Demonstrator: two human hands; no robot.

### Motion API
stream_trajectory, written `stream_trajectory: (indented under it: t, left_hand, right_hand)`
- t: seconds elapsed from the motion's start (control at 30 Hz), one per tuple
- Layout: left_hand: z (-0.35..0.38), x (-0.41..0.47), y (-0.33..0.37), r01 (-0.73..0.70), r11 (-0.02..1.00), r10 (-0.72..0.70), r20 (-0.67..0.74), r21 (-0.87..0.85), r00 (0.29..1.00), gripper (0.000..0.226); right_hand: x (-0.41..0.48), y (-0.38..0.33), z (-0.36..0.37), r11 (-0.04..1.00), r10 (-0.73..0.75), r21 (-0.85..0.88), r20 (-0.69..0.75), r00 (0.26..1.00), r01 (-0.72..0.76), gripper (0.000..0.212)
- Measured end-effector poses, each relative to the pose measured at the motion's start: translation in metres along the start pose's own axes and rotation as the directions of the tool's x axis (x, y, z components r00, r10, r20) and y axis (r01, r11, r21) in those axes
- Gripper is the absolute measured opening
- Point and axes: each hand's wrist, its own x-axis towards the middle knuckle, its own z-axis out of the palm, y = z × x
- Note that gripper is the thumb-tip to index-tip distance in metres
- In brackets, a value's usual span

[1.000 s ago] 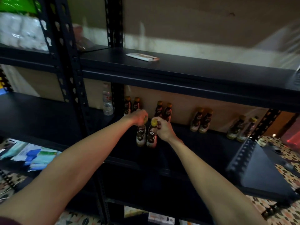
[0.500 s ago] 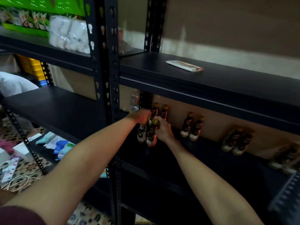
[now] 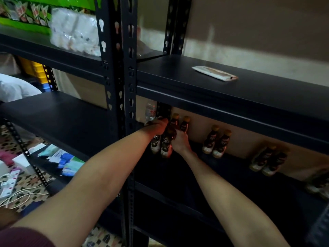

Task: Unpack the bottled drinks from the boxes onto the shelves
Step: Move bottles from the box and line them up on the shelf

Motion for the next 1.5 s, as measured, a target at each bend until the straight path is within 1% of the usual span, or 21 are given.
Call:
stream_trajectory:
  t: [0.13, 0.2, 0.27, 0.3, 0.37, 0.43, 0.5, 0.6, 0.67, 0.7, 0.77, 0.87, 0.97, 1.07, 1.13, 1.2, 1.27, 1.3, 1.33, 1.4, 1.5]
  left_hand:
    - [-0.005, -0.007, 0.004, 0.049, 0.998, -0.048, 0.061, -0.028, 0.997, 0.033]
    - [-0.007, -0.011, 0.006, 0.062, 0.997, -0.057, 0.094, -0.050, 0.994, 0.035]
    - [-0.007, -0.010, 0.005, 0.037, 0.996, -0.028, 0.102, -0.083, 0.994, 0.039]
    - [-0.007, -0.012, 0.005, 0.026, 0.994, -0.014, 0.107, -0.109, 0.994, 0.042]
    - [-0.008, -0.014, 0.005, 0.016, 0.989, 0.002, 0.117, -0.148, 0.993, 0.056]
    - [-0.012, -0.018, 0.007, -0.003, 0.990, 0.015, 0.080, -0.140, 0.997, 0.069]
    - [-0.016, -0.025, 0.009, -0.019, 0.994, 0.021, 0.016, -0.112, 1.000, 0.073]
    - [-0.016, -0.031, 0.014, -0.026, 0.993, 0.025, -0.007, -0.114, 1.000, 0.070]
    - [-0.009, -0.032, 0.019, -0.020, 0.992, 0.016, -0.034, -0.122, 0.999, 0.056]
    - [-0.007, -0.035, 0.024, -0.035, 0.992, 0.027, -0.061, -0.119, 0.998, 0.049]
    - [-0.005, -0.046, 0.038, -0.083, 0.995, 0.075, -0.126, -0.058, 0.989, 0.046]
    - [-0.001, -0.066, 0.064, -0.152, 0.988, 0.153, -0.218, 0.023, 0.964, 0.052]
    - [0.020, -0.083, 0.088, -0.273, 0.957, 0.243, -0.250, -0.095, 0.937, 0.054]
    - [0.052, -0.105, 0.111, -0.301, 0.933, 0.254, -0.236, -0.195, 0.938, 0.053]
    - [0.078, -0.120, 0.124, -0.307, 0.921, 0.273, -0.166, -0.241, 0.948, 0.051]
    - [0.101, -0.133, 0.137, -0.305, 0.912, 0.295, -0.078, -0.275, 0.952, 0.052]
    - [0.122, -0.145, 0.149, -0.284, 0.909, 0.296, -0.006, -0.306, 0.955, 0.053]
    - [0.132, -0.150, 0.155, -0.284, 0.903, 0.302, 0.005, -0.321, 0.953, 0.053]
    - [0.141, -0.158, 0.161, -0.297, 0.894, 0.312, -0.010, -0.336, 0.950, 0.052]
    - [0.158, -0.175, 0.174, -0.381, 0.855, 0.371, -0.098, -0.352, 0.923, 0.049]
    - [0.185, -0.204, 0.188, -0.537, 0.781, 0.485, -0.232, -0.319, 0.843, 0.050]
  right_hand:
    - [0.016, 0.027, 0.016, 1.000, 0.016, 0.002, -0.008, 1.000, -0.016, 0.031]
    - [0.015, 0.026, 0.017, 1.000, 0.015, -0.017, -0.003, 1.000, -0.015, 0.031]
    - [0.010, 0.012, 0.011, 0.997, 0.021, -0.079, 0.038, 0.999, -0.018, 0.037]
    - [0.009, 0.009, 0.009, 0.994, 0.040, -0.103, 0.065, 0.997, -0.033, 0.040]
    - [0.008, 0.007, 0.007, 0.989, 0.056, -0.143, 0.091, 0.994, -0.043, 0.045]
    - [0.013, 0.018, 0.008, 0.993, 0.059, -0.108, 0.053, 0.997, -0.053, 0.058]
    - [0.009, 0.022, 0.002, 0.996, 0.083, -0.022, 0.016, 0.996, -0.083, 0.067]
    - [-0.030, -0.005, -0.030, 0.998, 0.070, 0.006, -0.014, 0.997, -0.070, 0.066]
    - [-0.047, -0.008, -0.047, 0.997, 0.067, -0.032, -0.026, 0.997, -0.067, 0.054]
    - [-0.055, -0.004, -0.054, 0.995, 0.061, -0.072, -0.035, 0.998, -0.063, 0.049]
    - [-0.070, 0.007, -0.067, 0.989, 0.047, -0.136, -0.047, 0.998, -0.053, 0.048]
    - [-0.098, 0.023, -0.087, 0.975, 0.008, -0.222, -0.041, 0.999, -0.017, 0.059]
    - [-0.128, 0.041, -0.101, 0.961, 0.065, -0.269, -0.020, 0.998, -0.068, 0.066]
    - [-0.167, 0.064, -0.106, 0.938, 0.128, -0.326, 0.000, 0.992, -0.121, 0.064]
    - [-0.193, 0.081, -0.105, 0.914, 0.213, -0.363, 0.043, 0.976, -0.183, 0.063]
    - [-0.215, 0.095, -0.104, 0.894, 0.268, -0.387, 0.051, 0.962, -0.228, 0.062]
    - [-0.235, 0.104, -0.103, 0.887, 0.284, -0.393, 0.049, 0.958, -0.243, 0.061]
    - [-0.246, 0.108, -0.103, 0.888, 0.278, -0.393, 0.044, 0.960, -0.239, 0.062]
    - [-0.256, 0.111, -0.101, 0.888, 0.265, -0.395, 0.027, 0.964, -0.233, 0.064]
    - [-0.277, 0.116, -0.095, 0.884, 0.211, -0.422, -0.023, 0.977, -0.201, 0.069]
    - [-0.313, 0.123, -0.080, 0.876, 0.126, -0.462, -0.061, 0.990, -0.140, 0.070]
